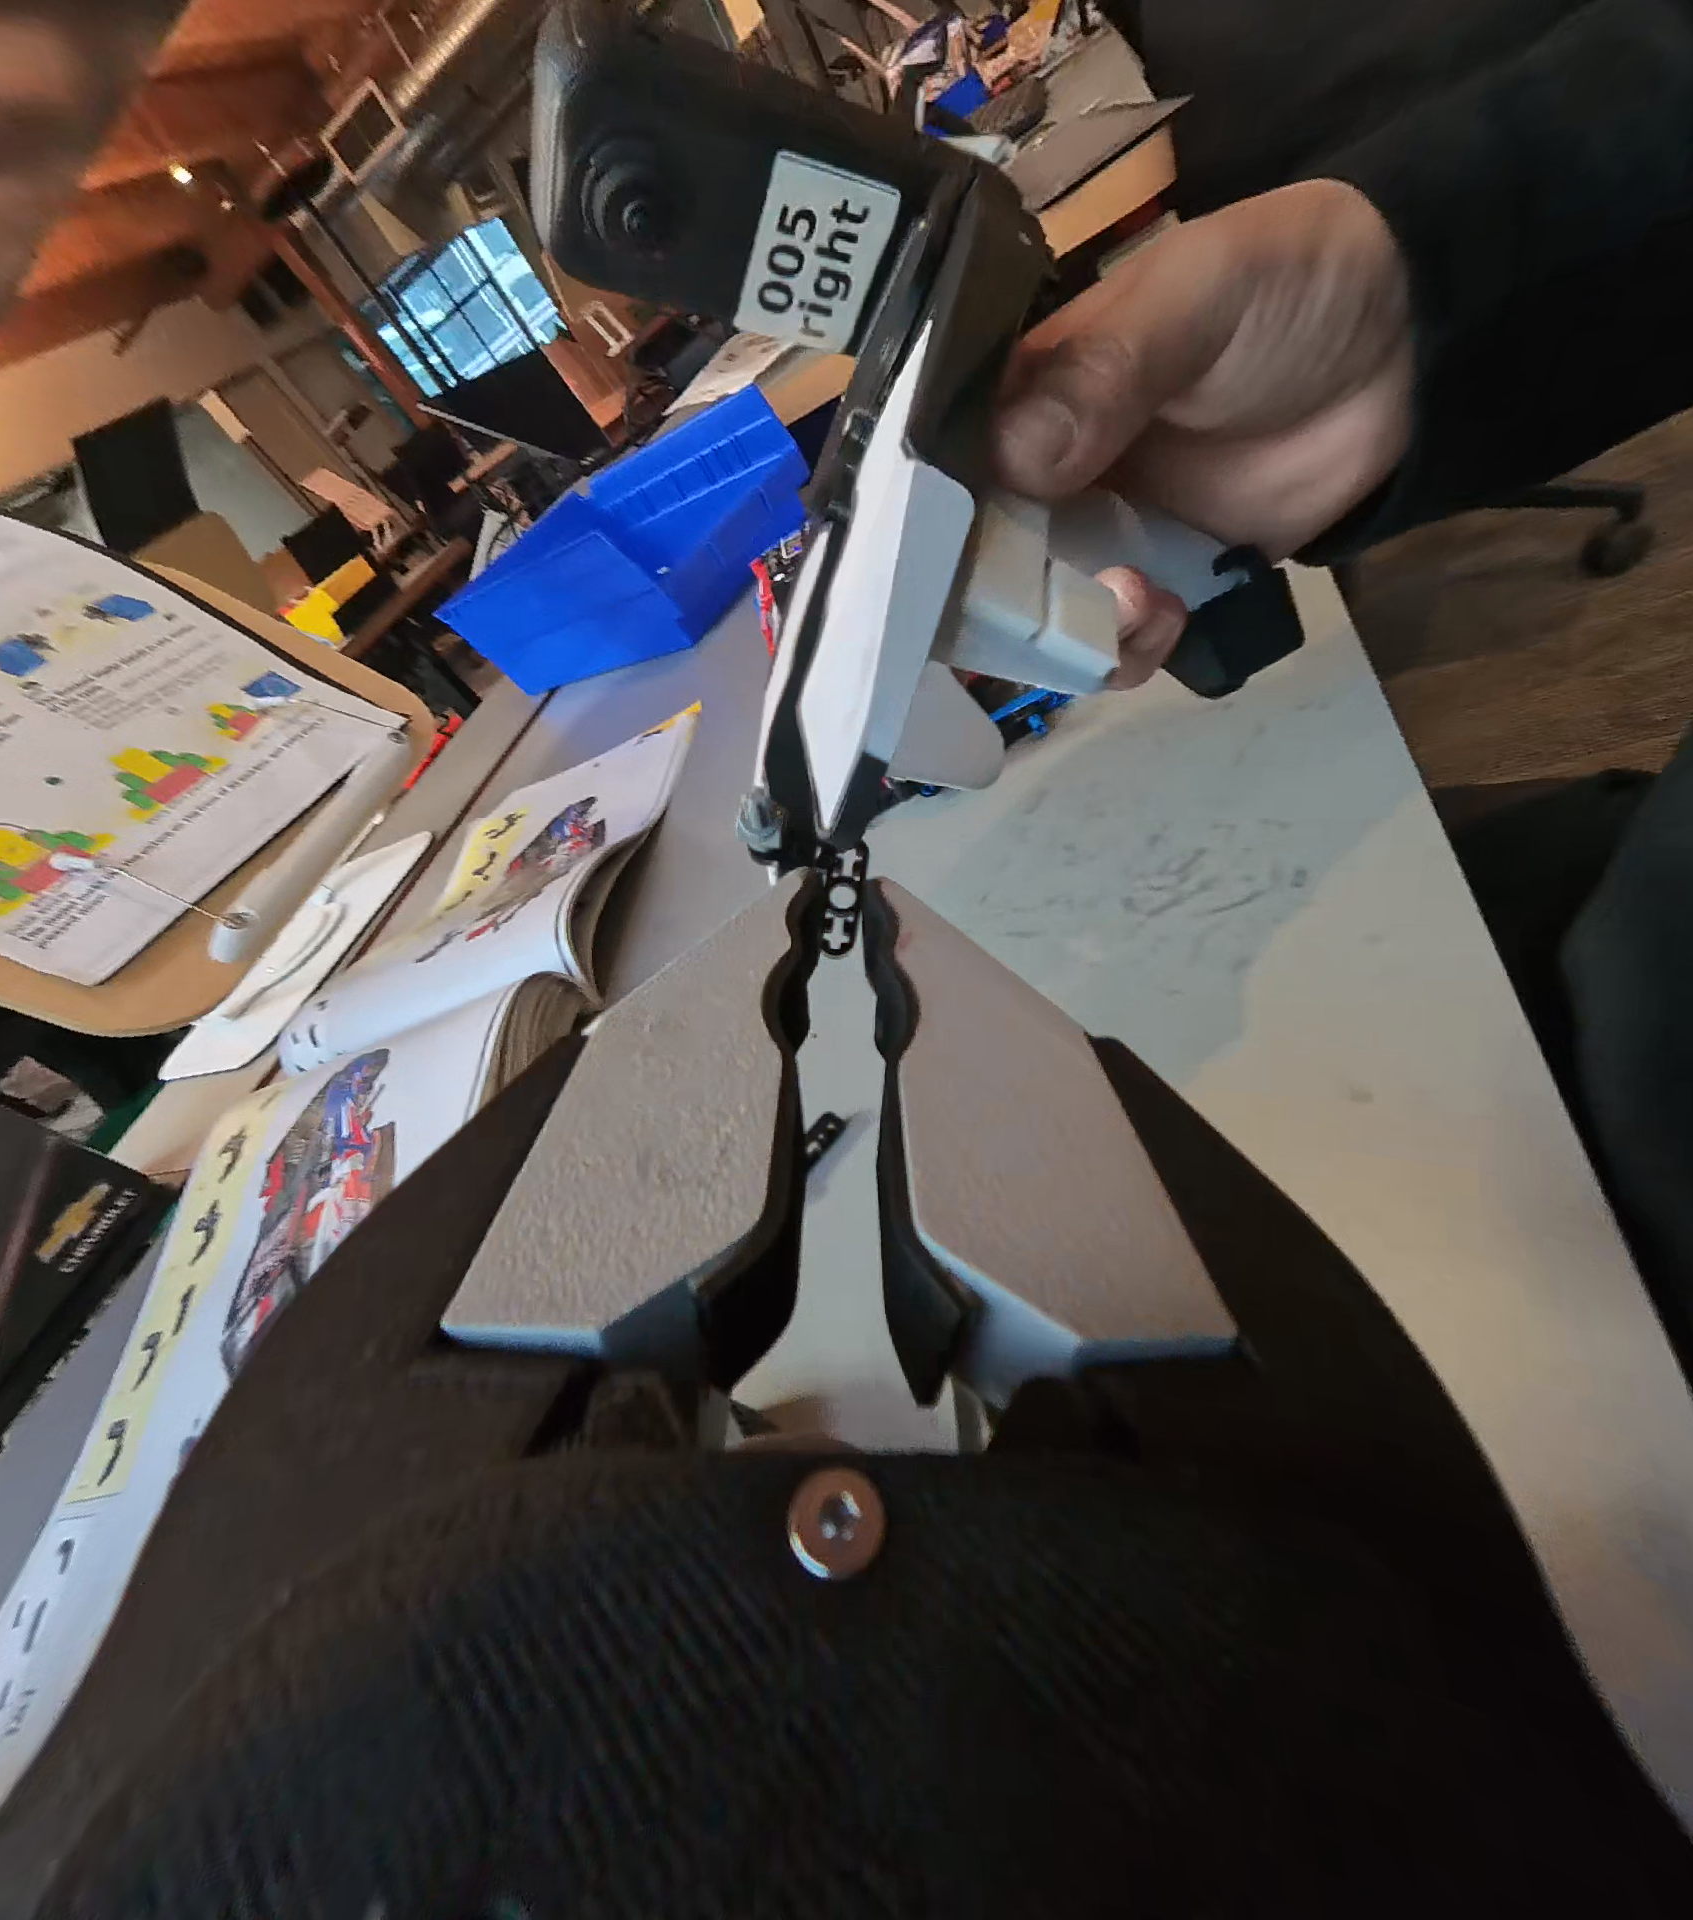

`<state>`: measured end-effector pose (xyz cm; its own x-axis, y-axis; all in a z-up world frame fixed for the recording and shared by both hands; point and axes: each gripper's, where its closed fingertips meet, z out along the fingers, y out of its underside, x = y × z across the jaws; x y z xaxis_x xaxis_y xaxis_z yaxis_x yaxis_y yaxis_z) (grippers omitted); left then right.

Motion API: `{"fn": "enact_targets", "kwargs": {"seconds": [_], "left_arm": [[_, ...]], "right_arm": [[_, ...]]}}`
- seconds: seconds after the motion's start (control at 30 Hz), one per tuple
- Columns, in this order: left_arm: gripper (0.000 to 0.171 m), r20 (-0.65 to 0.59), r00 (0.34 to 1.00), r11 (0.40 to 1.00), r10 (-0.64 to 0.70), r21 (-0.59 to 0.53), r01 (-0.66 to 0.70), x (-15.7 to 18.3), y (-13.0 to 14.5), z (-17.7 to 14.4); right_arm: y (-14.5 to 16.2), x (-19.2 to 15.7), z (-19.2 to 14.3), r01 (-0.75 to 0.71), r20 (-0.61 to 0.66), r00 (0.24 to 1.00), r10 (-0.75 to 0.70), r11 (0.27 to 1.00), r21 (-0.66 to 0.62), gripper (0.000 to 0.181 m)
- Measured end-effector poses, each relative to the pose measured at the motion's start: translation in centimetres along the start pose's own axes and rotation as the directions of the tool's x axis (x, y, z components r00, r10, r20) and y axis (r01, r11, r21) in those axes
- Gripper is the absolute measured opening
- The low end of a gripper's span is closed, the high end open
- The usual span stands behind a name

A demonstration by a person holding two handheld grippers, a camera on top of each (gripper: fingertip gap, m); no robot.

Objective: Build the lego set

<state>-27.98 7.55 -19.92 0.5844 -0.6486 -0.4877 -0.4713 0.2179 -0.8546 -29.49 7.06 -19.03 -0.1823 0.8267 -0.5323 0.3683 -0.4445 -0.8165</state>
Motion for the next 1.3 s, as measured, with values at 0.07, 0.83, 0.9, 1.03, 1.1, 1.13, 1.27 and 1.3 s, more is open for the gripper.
{"fn": "enact_targets", "kwargs": {"seconds": [0.07, 0.83, 0.9, 1.03, 1.1, 1.13, 1.27, 1.3], "left_arm": [[0.004, 0.027, 1.0, 1.0, 0.015, 0.007, -0.015, -0.3, -0.2, -0.1], [0.004, 0.14, 0.982, 0.991, -0.131, 0.011, 0.13, -3.5, 0.7, 0.3], [0.005, 0.113, 0.978, 0.984, -0.176, -0.001, 0.177, -3.4, 1.2, 0.7], [0.011, 0.064, 0.968, 0.969, -0.241, -0.033, 0.243, -3.0, 1.8, 1.0], [0.019, 0.028, 0.964, 0.964, -0.266, -0.022, 0.266, -2.7, 1.5, 0.8], [0.024, 0.028, 0.961, 0.961, -0.274, -0.029, 0.275, -2.7, 1.4, 0.7], [0.035, -0.037, 0.964, 0.957, -0.264, -0.134, 0.257, -1.9, 2.5, 0.5], [0.036, -0.074, 0.961, 0.956, -0.266, -0.147, 0.253, -1.6, 2.5, 0.4]], "right_arm": [[-0.1, 0.0, 0.1, -0.006, 0.01, 1.0, 0.005, 1.0, 0.012, 0.018], [-2.2, 2.3, 0.8, 0.319, -0.288, 0.905, -0.314, 0.947, -0.029, 0.003], [-1.9, 2.9, 0.7, 0.319, -0.312, 0.896, -0.316, 0.947, -0.042, 0.003], [-2.4, 3.9, -0.2, 0.478, -0.448, 0.752, -0.483, 0.868, -0.134, 0.003], [-3.0, 4.2, -0.9, 0.589, -0.5, 0.618, -0.606, 0.779, -0.217, 0.003], [-2.8, 4.2, -0.9, 0.622, -0.484, 0.574, -0.66, 0.736, -0.267, 0.003], [-1.5, 4.5, -0.8, 0.668, -0.381, 0.508, -0.772, 0.633, -0.391, 0.003], [-1.1, 4.4, -0.7, 0.67, -0.349, 0.526, -0.776, 0.63, -0.393, 0.003]]}}
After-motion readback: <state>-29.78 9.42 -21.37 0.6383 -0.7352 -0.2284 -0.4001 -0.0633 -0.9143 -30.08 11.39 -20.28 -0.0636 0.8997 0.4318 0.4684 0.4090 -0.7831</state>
